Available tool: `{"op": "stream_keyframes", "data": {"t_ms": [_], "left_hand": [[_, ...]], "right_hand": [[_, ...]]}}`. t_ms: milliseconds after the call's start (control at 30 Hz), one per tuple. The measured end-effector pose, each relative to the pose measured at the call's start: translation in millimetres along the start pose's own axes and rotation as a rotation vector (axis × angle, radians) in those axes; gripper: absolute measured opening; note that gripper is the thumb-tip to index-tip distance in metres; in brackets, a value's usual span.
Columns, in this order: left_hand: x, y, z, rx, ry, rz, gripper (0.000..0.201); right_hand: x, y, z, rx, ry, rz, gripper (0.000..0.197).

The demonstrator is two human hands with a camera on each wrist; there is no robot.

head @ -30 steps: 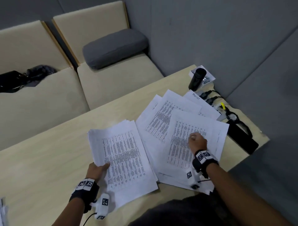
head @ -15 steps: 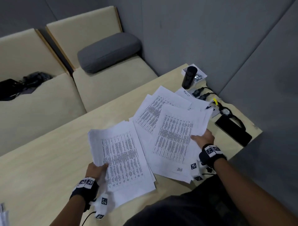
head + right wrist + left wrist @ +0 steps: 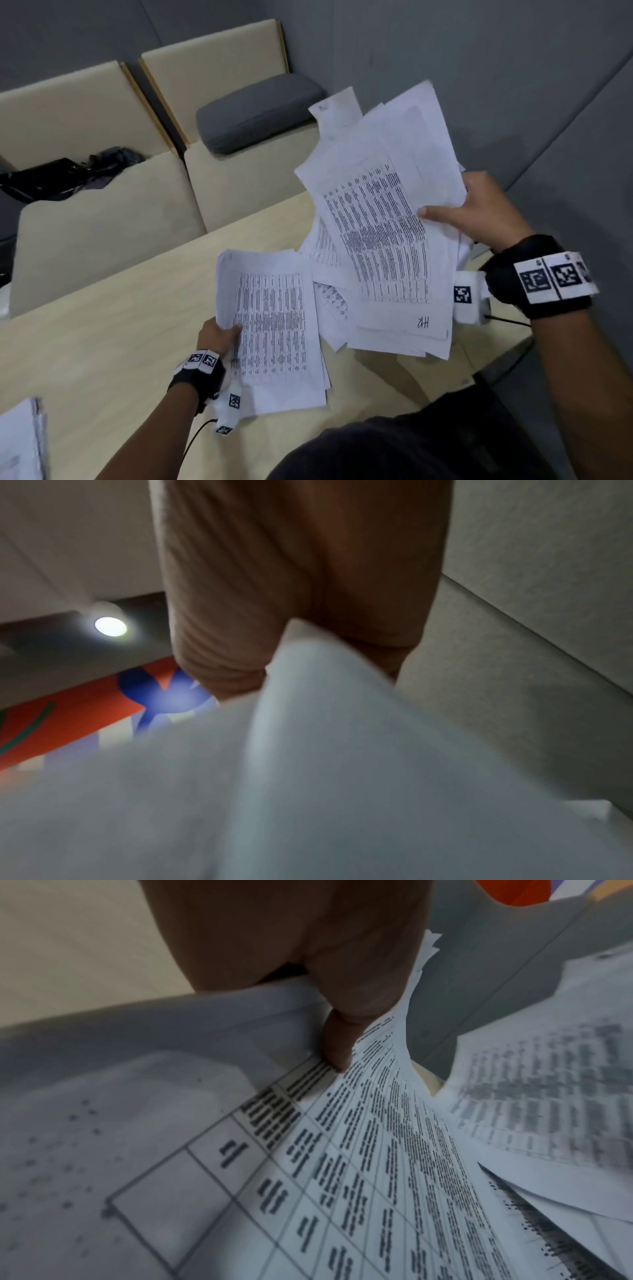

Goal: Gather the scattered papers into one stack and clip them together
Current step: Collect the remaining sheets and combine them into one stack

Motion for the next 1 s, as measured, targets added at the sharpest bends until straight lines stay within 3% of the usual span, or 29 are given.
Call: {"op": "stream_keyframes", "data": {"t_ms": [200,333,433,567,733,933,1000], "left_hand": [[-21,-13,-7,0.085,0.161,-0.269,0.017],[-25,-16,-8,0.101,0.168,-0.330,0.014],[-22,-18,-10,0.101,0.145,-0.291,0.017],[-11,-18,-6,0.123,0.060,-0.078,0.026],[-5,-20,6,0.189,0.002,0.354,0.027],[-21,-21,31,0.168,-0.031,0.461,0.008],[-21,-19,33,0.142,-0.101,0.542,0.016]], "right_hand": [[40,-19,9,-0.119,-0.080,-0.006,0.043],[53,-30,9,-0.243,-0.136,-0.121,0.047],[47,-20,3,-0.249,-0.120,-0.256,0.048],[6,41,-11,-0.081,0.027,-0.379,0.051],[-51,154,10,0.199,0.338,-0.390,0.046],[-75,232,38,0.363,0.619,-0.462,0.039],[-83,247,37,0.355,0.640,-0.453,0.044]]}}
Point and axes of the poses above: each hand's wrist, its own z-axis away from the middle knuckle, its own y-axis out of the palm, x = y × z, the point moved 1 cm from there along -z, towards the middle knuckle, and after that the axes turned 6 degrees about -x, right-handed, at the moved point
